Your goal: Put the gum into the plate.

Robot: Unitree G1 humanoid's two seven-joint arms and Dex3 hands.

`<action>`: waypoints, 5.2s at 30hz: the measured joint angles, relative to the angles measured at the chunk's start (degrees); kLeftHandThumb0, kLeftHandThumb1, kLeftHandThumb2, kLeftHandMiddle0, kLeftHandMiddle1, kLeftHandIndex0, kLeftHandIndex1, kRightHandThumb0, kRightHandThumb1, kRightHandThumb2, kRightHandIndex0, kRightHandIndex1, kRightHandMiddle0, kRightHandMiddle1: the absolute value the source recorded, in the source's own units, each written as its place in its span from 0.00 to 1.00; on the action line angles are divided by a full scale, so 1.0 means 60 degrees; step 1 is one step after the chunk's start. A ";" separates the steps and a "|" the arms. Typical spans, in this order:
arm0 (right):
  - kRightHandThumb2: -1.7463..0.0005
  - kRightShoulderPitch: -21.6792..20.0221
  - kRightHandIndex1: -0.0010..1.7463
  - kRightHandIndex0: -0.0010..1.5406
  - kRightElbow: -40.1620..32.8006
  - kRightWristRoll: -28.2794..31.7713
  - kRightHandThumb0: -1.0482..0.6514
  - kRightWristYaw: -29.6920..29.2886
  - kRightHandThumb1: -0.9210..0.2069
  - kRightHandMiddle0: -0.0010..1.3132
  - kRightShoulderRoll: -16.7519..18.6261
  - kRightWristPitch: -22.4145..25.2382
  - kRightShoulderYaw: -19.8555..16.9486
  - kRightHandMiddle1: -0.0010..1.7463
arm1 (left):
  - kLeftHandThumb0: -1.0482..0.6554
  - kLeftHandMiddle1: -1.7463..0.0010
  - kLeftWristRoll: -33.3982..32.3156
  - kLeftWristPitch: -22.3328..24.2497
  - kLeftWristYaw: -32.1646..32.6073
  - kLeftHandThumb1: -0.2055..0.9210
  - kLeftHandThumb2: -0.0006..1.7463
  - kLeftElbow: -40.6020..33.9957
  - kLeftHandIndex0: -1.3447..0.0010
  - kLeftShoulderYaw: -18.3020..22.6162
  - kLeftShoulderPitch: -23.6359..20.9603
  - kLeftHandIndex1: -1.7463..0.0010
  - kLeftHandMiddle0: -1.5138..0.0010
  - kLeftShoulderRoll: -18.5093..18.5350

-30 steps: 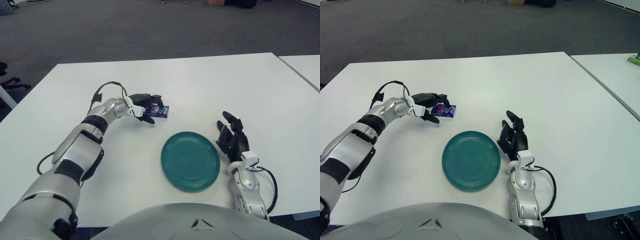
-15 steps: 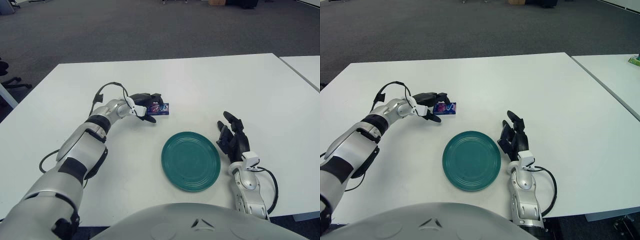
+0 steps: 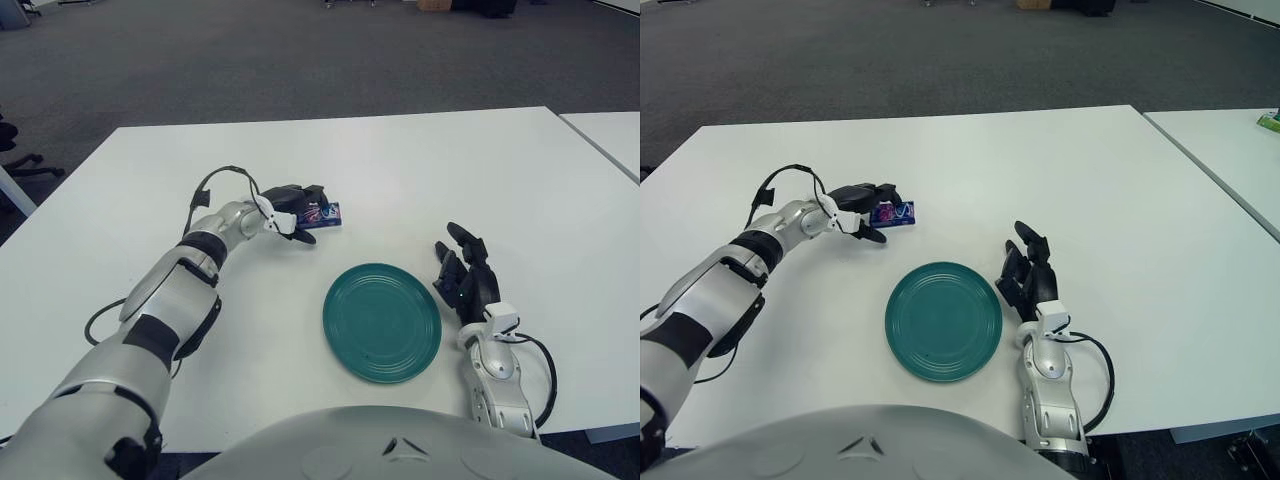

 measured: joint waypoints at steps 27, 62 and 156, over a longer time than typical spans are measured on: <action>0.46 -0.0117 0.02 0.30 0.0080 0.0047 0.15 0.0106 0.00 0.00 0.0014 0.0001 -0.0039 0.40 | 0.04 0.63 -0.0431 0.4234 0.2141 1.00 0.21 0.0117 1.00 0.0640 0.0275 0.44 0.86 -0.1952; 0.47 -0.0135 0.01 0.29 0.0134 0.0065 0.14 0.0142 0.00 0.00 0.0085 -0.0033 -0.0041 0.41 | 0.10 0.13 0.0875 0.6063 0.2226 0.97 0.20 0.0319 0.94 -0.0882 -0.0124 0.15 0.83 -0.2530; 0.48 -0.0420 0.01 0.31 0.0696 0.0530 0.16 0.0435 0.00 0.00 0.0220 -0.0550 -0.0495 0.41 | 0.61 0.02 -0.3587 -0.0509 -0.4939 0.18 0.96 -1.1675 0.53 0.0421 0.4230 0.00 0.44 0.0883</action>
